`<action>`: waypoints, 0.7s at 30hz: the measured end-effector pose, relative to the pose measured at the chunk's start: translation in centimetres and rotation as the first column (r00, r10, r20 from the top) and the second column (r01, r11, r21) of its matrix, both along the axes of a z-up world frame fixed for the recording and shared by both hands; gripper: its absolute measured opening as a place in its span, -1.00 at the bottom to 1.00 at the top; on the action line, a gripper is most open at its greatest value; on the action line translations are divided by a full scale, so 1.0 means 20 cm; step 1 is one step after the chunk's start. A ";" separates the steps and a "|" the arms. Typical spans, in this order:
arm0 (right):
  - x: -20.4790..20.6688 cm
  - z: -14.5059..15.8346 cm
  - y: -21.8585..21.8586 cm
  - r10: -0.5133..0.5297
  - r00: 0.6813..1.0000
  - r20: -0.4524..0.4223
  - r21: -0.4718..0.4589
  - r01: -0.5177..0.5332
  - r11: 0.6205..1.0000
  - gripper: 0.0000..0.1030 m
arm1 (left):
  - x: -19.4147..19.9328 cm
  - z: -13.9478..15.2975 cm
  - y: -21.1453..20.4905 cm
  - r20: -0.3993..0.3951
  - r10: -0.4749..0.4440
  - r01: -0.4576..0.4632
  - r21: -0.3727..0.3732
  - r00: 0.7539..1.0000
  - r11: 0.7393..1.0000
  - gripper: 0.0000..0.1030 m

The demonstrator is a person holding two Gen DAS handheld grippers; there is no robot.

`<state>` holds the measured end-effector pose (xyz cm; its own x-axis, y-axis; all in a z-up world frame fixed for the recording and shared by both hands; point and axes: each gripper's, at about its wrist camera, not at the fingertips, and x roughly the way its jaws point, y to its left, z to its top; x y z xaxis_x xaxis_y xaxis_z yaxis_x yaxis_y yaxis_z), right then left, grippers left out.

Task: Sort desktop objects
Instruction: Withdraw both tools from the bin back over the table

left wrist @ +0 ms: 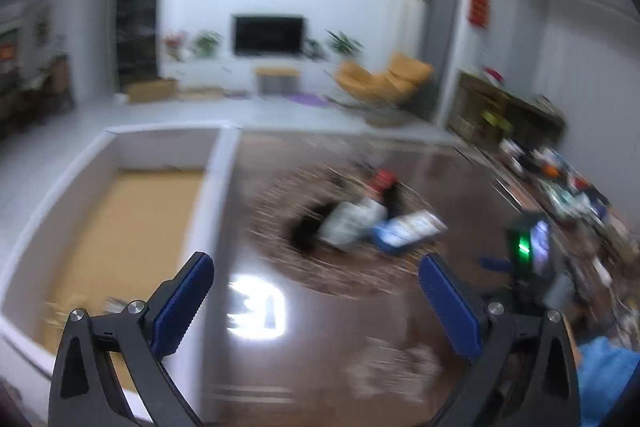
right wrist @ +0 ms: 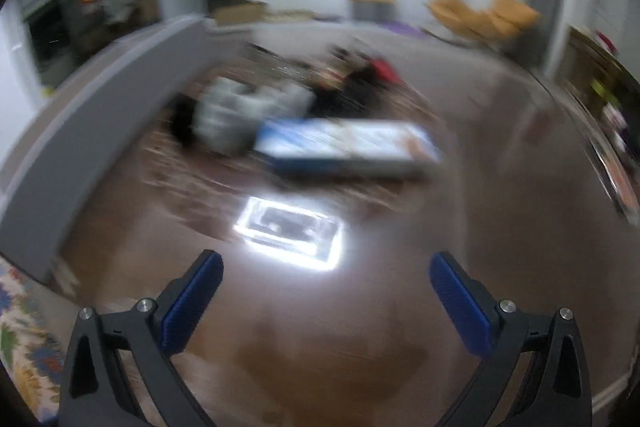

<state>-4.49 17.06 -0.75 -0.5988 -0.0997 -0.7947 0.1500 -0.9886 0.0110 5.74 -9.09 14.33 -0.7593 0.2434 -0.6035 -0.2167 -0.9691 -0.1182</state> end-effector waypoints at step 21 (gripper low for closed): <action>0.05 -0.17 0.21 -0.101 0.994 0.032 0.029 0.100 0.995 1.00 | -0.55 -0.85 0.42 0.270 0.068 -0.015 -0.194 0.961 0.981 1.00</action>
<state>-3.42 21.33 -4.15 -0.5776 -0.0185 -0.8161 0.0496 -0.9987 -0.0124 -5.35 -0.60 -2.64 -0.5653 0.0773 -0.8213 -0.1613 -0.9867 0.0182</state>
